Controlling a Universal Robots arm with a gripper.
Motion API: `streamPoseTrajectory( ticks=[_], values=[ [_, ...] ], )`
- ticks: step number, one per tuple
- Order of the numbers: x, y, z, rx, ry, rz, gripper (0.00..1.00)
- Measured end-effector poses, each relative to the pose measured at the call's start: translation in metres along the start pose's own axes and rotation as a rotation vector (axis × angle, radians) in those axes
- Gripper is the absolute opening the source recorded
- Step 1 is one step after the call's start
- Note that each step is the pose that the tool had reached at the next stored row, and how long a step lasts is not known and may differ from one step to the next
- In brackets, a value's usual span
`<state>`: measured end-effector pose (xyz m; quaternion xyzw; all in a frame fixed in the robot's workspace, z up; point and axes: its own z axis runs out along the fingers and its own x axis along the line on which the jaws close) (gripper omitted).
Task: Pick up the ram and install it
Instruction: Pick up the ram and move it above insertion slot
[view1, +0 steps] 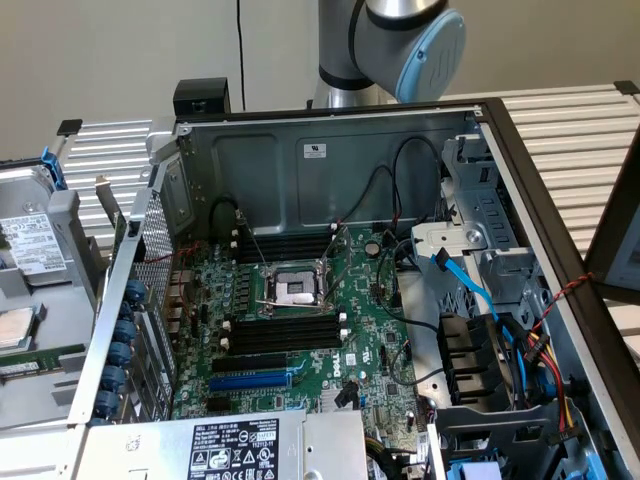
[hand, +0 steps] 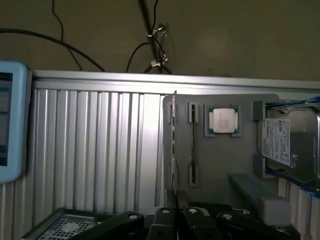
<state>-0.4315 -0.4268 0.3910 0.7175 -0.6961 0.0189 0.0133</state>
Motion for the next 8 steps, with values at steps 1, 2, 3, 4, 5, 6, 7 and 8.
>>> streamPoseTrajectory(
  ticks=[1,2,3,4,5,6,7,8],
  values=[
    [0.000,-0.0002,-0.0045,-0.0003,0.0001,0.002,0.13],
    [0.000,-0.0003,-0.0093,-0.0006,0.0000,0.005,0.13],
    [0.001,-0.0005,-0.0138,-0.0010,0.0001,0.007,0.13],
    [0.001,-0.0005,-0.0181,-0.0013,0.0001,0.010,0.13],
    [0.001,-0.0006,-0.0197,-0.0012,-0.0001,0.010,0.13],
    [0.001,-0.0006,-0.0196,-0.0011,-0.0002,0.010,0.13],
    [0.001,-0.0006,-0.0197,-0.0012,-0.0001,0.010,0.13],
    [0.001,-0.0006,-0.0196,-0.0011,-0.0001,0.010,0.13]
  ],
)
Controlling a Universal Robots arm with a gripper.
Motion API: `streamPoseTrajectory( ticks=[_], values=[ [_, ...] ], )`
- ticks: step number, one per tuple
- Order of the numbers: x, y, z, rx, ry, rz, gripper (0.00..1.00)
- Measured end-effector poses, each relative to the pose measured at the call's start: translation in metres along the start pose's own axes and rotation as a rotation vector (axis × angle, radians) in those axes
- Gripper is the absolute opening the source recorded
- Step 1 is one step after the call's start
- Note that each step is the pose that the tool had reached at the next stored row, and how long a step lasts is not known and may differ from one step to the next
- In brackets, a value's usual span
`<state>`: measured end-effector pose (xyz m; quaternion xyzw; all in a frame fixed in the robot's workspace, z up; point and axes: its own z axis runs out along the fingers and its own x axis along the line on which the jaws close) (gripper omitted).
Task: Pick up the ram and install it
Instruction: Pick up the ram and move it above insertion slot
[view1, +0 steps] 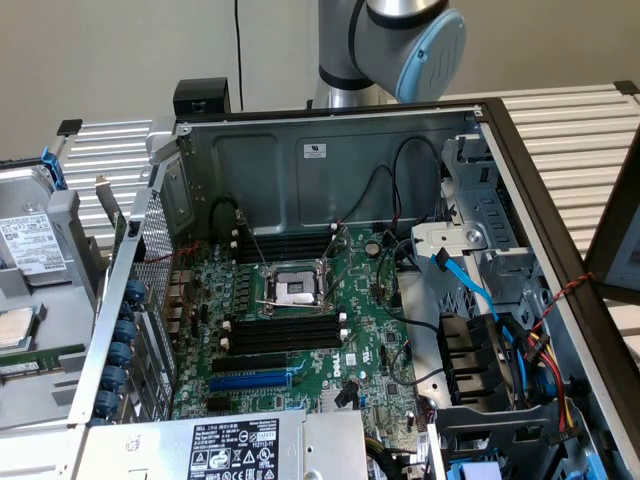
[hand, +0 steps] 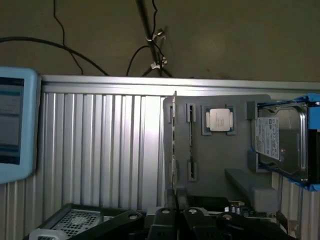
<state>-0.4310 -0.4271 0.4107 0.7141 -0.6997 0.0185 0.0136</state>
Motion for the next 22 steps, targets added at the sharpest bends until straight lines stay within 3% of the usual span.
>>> streamPoseTrajectory(
  ticks=[3,7,22],
  values=[
    [0.000,-0.0012,-0.0001,-0.0001,0.0000,0.001,0.13],
    [0.000,-0.0131,0.0000,0.0000,0.0001,0.001,0.13],
    [0.004,-0.0783,0.0000,0.0001,0.0000,0.001,0.13]
  ],
)
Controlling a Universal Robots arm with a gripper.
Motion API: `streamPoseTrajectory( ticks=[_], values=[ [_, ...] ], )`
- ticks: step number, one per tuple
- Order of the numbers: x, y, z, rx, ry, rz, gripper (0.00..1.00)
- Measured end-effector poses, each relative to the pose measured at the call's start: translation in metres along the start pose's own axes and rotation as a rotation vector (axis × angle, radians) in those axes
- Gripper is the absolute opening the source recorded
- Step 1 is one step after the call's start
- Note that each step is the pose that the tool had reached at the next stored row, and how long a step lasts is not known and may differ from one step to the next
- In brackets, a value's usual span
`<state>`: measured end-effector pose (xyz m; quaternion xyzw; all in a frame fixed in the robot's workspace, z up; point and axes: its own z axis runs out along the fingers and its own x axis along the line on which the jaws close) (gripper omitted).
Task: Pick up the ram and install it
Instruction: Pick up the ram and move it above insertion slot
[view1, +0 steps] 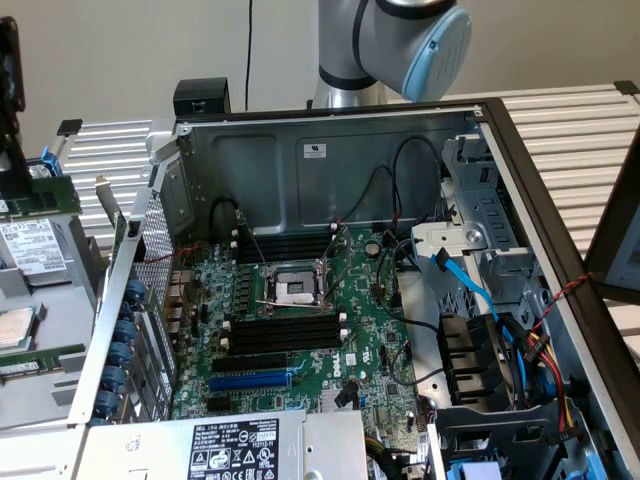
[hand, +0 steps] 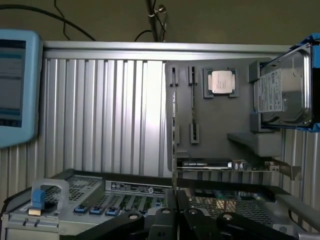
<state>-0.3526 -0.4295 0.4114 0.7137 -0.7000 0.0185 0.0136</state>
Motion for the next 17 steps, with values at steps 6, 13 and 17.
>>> streamPoseTrajectory(
  ticks=[6,13,17],
  values=[
    [0.003,-0.0241,-0.0001,0.0000,0.0000,0.000,0.13],
    [0.004,-0.0480,0.0001,0.0096,0.0003,0.001,0.13],
    [0.004,-0.0629,0.0002,0.0146,0.0006,0.001,0.13]
  ],
)
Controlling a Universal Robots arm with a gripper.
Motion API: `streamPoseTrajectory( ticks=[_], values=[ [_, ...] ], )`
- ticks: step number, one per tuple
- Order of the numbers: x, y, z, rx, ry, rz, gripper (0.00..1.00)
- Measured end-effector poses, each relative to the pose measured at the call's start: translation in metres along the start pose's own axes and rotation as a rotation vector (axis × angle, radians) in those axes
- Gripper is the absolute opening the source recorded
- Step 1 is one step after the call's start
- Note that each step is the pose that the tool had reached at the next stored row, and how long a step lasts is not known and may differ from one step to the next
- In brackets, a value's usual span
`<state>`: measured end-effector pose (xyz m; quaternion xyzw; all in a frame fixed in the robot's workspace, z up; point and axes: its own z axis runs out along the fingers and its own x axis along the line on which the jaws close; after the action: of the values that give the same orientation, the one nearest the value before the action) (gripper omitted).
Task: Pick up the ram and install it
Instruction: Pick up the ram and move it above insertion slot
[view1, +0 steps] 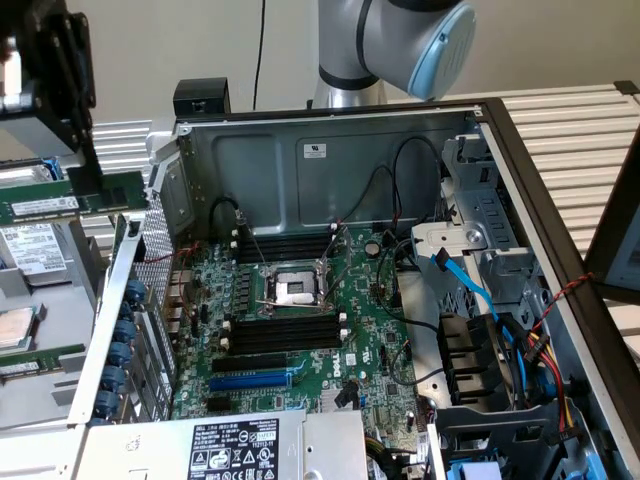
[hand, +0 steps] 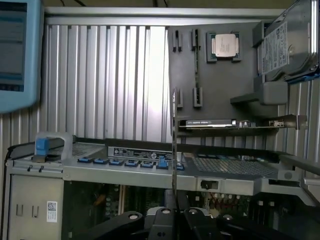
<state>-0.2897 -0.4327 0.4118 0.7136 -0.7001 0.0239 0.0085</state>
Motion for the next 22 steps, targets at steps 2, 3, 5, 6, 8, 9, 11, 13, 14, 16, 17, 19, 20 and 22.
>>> streamPoseTrajectory(
  ticks=[2,3,5,6,8,9,11,13,14,16,17,19,20,22],
  values=[
    [0.000,-0.0091,0.0002,0.0001,0.0005,0.000,0.13],
    [0.000,-0.0139,0.0004,0.0001,0.0006,0.000,0.13],
    [0.000,-0.0230,0.0007,0.0001,0.0008,0.000,0.13],
    [0.001,-0.0298,0.0011,0.0000,0.0010,0.000,0.13],
    [0.001,-0.0410,0.0017,0.0001,0.0020,0.000,0.13],
    [0.001,-0.0455,0.0019,0.0000,0.0024,0.000,0.13],
    [0.001,-0.0546,0.0023,0.0000,0.0033,0.000,0.13],
    [0.001,-0.0640,0.0028,0.0001,0.0038,0.000,0.13],
    [0.001,-0.0685,0.0031,0.0001,0.0039,0.000,0.13],
    [0.001,-0.0776,0.0039,0.0000,0.0038,0.000,0.13],
    [0.001,-0.0821,0.0043,0.0000,0.0039,0.000,0.13],
    [0.002,-0.0910,0.0051,0.0001,0.0038,0.000,0.13],
    [0.002,-0.0957,0.0054,0.0000,0.0039,0.000,0.13],
    [0.002,-0.1045,0.0061,0.0000,0.0038,0.000,0.13]
  ],
)
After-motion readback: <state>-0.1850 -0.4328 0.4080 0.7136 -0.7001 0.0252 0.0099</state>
